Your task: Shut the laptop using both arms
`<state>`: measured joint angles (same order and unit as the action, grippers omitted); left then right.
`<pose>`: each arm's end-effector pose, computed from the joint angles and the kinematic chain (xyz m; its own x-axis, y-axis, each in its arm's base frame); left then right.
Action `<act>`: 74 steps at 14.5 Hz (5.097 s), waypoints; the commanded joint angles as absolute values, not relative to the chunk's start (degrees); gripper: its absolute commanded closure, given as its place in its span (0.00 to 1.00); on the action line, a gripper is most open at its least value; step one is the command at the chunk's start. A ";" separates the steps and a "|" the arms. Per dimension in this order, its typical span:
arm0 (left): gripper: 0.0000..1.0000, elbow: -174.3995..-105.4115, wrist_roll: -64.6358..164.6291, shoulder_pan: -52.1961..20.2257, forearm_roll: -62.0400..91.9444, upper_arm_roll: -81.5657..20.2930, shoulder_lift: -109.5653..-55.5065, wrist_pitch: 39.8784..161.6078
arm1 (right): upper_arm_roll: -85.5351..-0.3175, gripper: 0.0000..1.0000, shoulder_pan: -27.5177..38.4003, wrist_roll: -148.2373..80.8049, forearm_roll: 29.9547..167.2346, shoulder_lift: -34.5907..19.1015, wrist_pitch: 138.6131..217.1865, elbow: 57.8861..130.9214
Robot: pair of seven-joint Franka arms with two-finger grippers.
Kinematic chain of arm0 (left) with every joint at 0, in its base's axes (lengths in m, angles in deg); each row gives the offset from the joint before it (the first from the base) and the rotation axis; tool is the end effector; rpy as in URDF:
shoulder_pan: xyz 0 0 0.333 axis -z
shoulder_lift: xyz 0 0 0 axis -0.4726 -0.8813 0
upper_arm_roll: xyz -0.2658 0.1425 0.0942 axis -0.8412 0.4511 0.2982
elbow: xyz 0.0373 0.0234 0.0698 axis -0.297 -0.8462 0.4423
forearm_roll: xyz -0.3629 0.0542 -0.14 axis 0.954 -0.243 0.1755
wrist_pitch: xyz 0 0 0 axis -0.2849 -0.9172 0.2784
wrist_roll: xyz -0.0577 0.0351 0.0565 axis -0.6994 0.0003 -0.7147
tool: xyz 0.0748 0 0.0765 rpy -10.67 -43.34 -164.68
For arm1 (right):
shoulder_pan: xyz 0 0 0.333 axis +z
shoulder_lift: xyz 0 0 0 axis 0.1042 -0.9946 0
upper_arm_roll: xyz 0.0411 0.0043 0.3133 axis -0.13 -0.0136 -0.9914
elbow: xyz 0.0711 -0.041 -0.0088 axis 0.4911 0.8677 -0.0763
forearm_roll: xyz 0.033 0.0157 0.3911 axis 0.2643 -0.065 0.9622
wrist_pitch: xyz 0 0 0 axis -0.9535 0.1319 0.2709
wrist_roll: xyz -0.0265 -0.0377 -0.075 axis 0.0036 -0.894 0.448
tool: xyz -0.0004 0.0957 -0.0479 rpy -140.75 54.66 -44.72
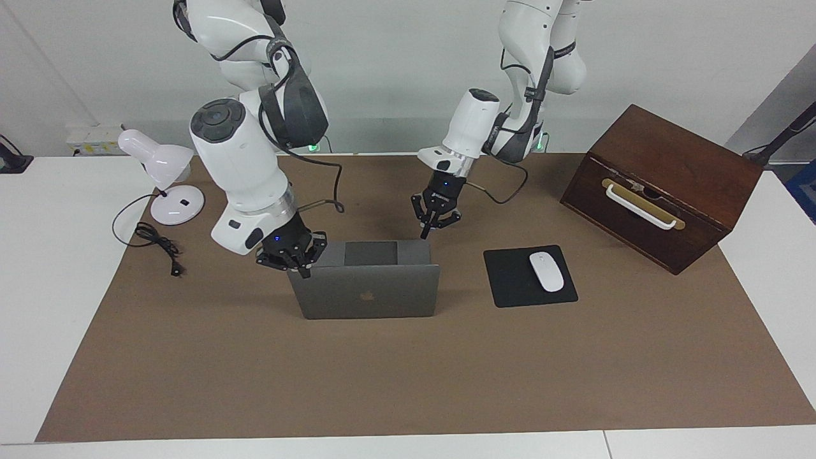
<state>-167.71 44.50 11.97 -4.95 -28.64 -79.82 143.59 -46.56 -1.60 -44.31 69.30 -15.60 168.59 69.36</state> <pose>0.4174 -0.3542 0.3404 0.7540 -0.3084 0.5800 -0.4761 -0.8649 0.1592 0.6721 0.1609 0.5028 0.9755 0.1889 0.1124 0.2003 -0.9745 -0.1009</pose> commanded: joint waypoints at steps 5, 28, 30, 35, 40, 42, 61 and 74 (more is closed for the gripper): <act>1.00 -166.76 41.76 12.32 -5.00 -28.14 -85.48 149.48 | -46.89 1.00 -1.68 -44.18 68.80 -15.08 172.71 70.81; 1.00 -167.29 31.04 12.93 -5.00 -28.14 -95.06 159.59 | -46.98 1.00 -0.80 -46.81 72.14 -17.54 173.69 71.16; 1.00 -168.60 29.55 12.76 -5.00 -28.14 -95.15 160.37 | -46.98 1.00 -0.62 -47.42 72.14 -17.45 172.28 71.07; 1.00 -171.24 27.43 12.23 -5.09 -28.22 -95.06 163.10 | -47.33 1.00 1.31 -50.50 72.14 -17.01 170.87 71.95; 1.00 -172.47 27.43 12.14 -5.09 -28.22 -94.89 163.10 | -47.42 1.00 0.44 -50.59 74.51 -15.26 167.18 75.54; 1.00 -173.00 27.43 12.05 -5.09 -28.14 -94.80 163.10 | -47.42 1.00 0.34 -50.50 75.21 -14.90 166.04 77.04; 1.00 -175.99 26.29 11.88 -5.09 -28.22 -94.45 163.10 | -47.33 1.00 -0.45 -52.26 75.39 -10.25 164.89 90.58; 1.00 -175.81 26.29 11.88 -5.09 -28.22 -94.54 163.10 | -47.33 1.00 -0.62 -52.17 75.39 -9.72 166.47 92.95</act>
<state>-170.57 27.63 12.05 -5.02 -28.98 -91.80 165.82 -46.89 0.15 -51.35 74.09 -11.66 164.86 90.11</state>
